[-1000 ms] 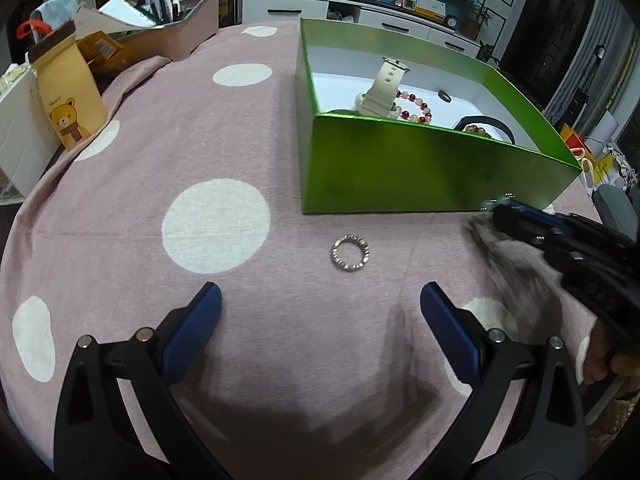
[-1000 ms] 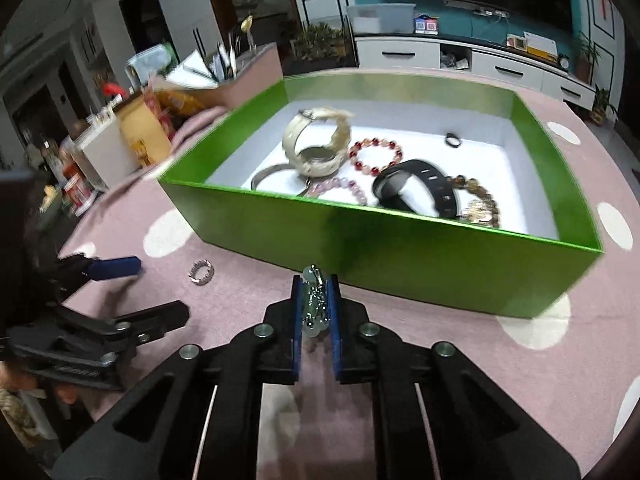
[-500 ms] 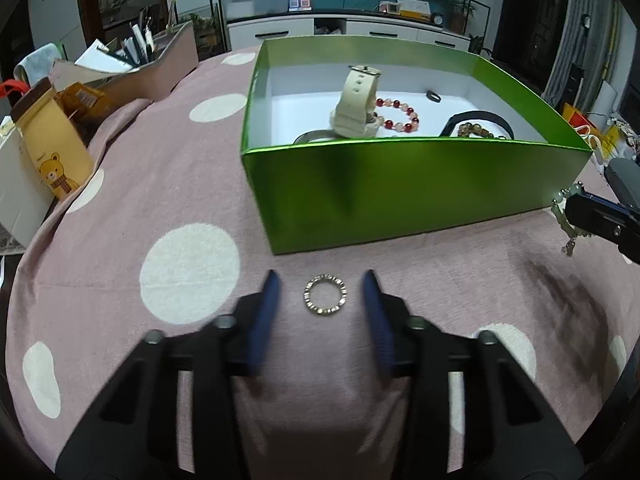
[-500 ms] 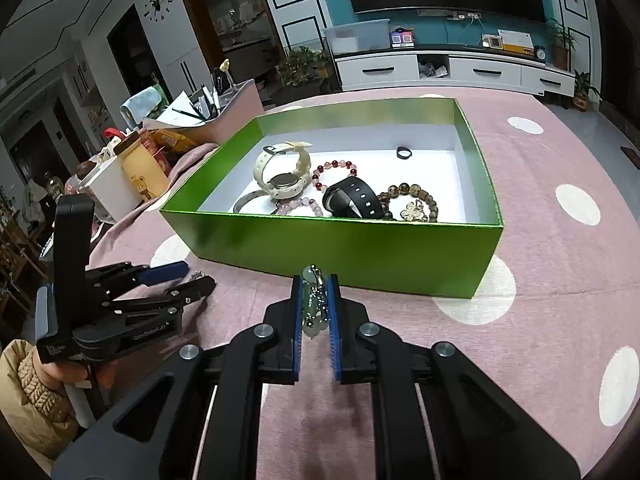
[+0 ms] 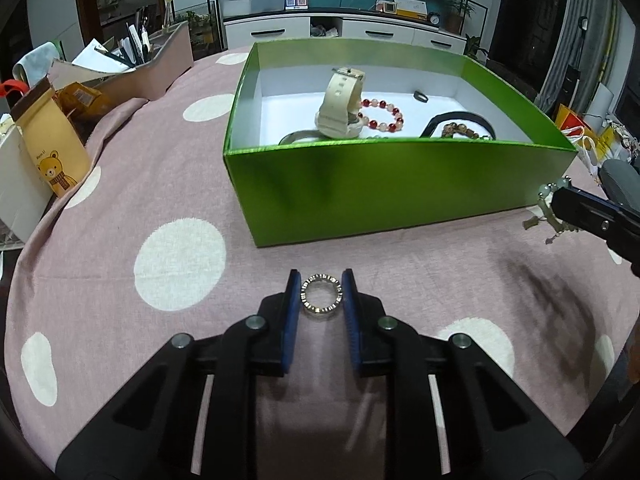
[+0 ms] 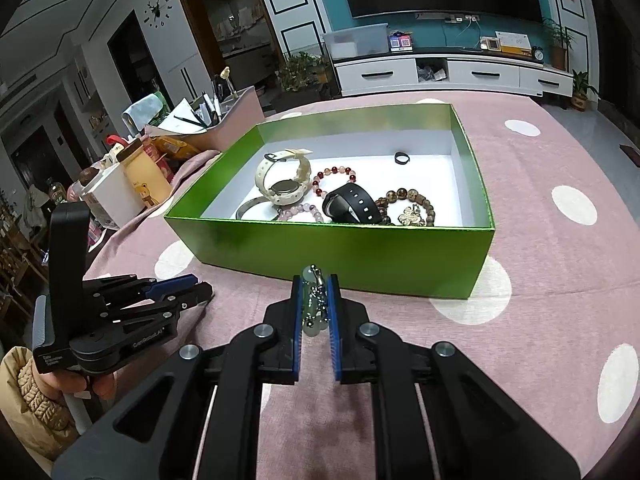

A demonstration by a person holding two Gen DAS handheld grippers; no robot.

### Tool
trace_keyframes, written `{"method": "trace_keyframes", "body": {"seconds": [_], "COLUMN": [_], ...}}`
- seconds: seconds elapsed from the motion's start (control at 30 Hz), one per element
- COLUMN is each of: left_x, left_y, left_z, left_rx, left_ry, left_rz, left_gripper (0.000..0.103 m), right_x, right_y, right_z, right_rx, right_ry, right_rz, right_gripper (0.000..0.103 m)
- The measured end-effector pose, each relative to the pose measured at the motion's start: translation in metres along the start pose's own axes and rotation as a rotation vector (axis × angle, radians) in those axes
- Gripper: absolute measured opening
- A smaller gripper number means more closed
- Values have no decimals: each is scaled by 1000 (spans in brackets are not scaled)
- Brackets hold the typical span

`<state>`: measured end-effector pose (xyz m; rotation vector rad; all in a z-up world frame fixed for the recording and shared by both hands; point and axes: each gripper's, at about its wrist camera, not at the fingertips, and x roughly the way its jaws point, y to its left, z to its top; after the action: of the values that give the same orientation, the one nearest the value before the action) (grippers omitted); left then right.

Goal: Organize jewelry
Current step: 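Grasp the silver ring with the left tool, then carry the silver ring and jade pendant over the green box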

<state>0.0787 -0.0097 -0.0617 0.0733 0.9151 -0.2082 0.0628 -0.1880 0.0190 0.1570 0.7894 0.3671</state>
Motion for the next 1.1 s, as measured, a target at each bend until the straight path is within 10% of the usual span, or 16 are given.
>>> {"method": "trace_keyframes", "body": {"seconds": [1.1], "left_x": [-73], "left_y": [-27], "left_z": [46], "left_rx": [27], "left_ry": [-134], "left_rz": [-25], "left_gripper": [20], "right_x": [-54], "right_y": [-10], "right_z": [24], "right_rx": [-13], "right_ry": [-143], "right_rz": [2], "right_gripper": [11]}}
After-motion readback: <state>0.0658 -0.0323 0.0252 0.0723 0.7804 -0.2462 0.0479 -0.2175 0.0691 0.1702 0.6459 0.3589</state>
